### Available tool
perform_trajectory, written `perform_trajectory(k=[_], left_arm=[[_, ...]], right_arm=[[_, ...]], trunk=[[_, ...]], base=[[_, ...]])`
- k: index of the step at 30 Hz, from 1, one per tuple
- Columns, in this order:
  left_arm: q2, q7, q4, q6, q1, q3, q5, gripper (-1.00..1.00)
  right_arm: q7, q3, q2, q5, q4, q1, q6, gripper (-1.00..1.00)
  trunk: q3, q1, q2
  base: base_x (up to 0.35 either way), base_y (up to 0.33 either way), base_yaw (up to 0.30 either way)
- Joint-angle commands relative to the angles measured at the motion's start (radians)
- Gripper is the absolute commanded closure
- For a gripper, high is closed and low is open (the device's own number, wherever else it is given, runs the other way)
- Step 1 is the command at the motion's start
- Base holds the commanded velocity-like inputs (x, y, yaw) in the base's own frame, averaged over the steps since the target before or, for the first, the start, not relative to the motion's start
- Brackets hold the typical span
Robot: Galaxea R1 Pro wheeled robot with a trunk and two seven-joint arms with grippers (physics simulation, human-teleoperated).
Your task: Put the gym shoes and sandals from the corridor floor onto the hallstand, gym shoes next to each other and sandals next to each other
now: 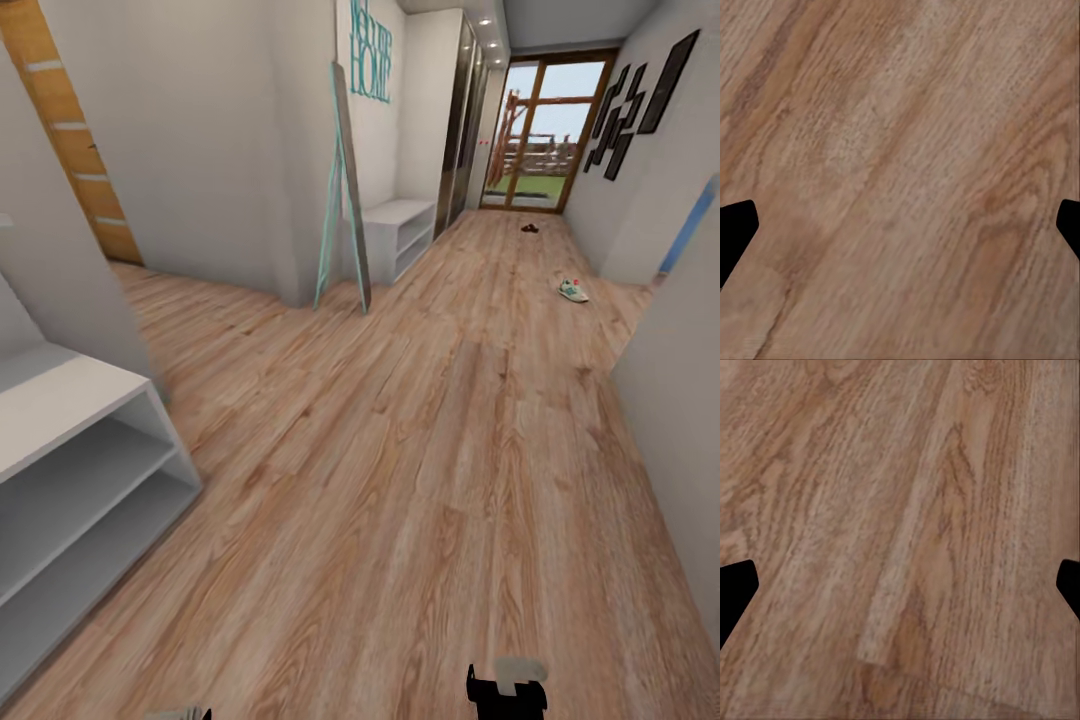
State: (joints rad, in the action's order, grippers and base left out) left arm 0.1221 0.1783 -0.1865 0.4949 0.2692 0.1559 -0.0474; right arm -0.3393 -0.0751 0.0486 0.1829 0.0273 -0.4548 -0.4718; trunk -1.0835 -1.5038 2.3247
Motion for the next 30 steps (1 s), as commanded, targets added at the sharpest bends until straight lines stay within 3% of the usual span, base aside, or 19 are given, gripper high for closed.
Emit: perform_trajectory(k=[1,30], left_arm=[[0.0,0.01,0.001,0.001,0.0,0.007,-0.005,-1.0],[0.001,0.01,0.0,0.001,0.0,0.005,-0.005,-1.0]], right_arm=[[-0.004,-0.008,0.0,0.01,-0.001,-0.001,-0.002,-1.0],[-0.004,-0.009,0.0,0.01,-0.001,-0.001,-0.002,-1.0]], trunk=[[-0.001,0.0,0.0],[-0.001,0.0,0.0]], base=[[0.319,0.0,-0.3],[0.337,0.0,-0.299]])
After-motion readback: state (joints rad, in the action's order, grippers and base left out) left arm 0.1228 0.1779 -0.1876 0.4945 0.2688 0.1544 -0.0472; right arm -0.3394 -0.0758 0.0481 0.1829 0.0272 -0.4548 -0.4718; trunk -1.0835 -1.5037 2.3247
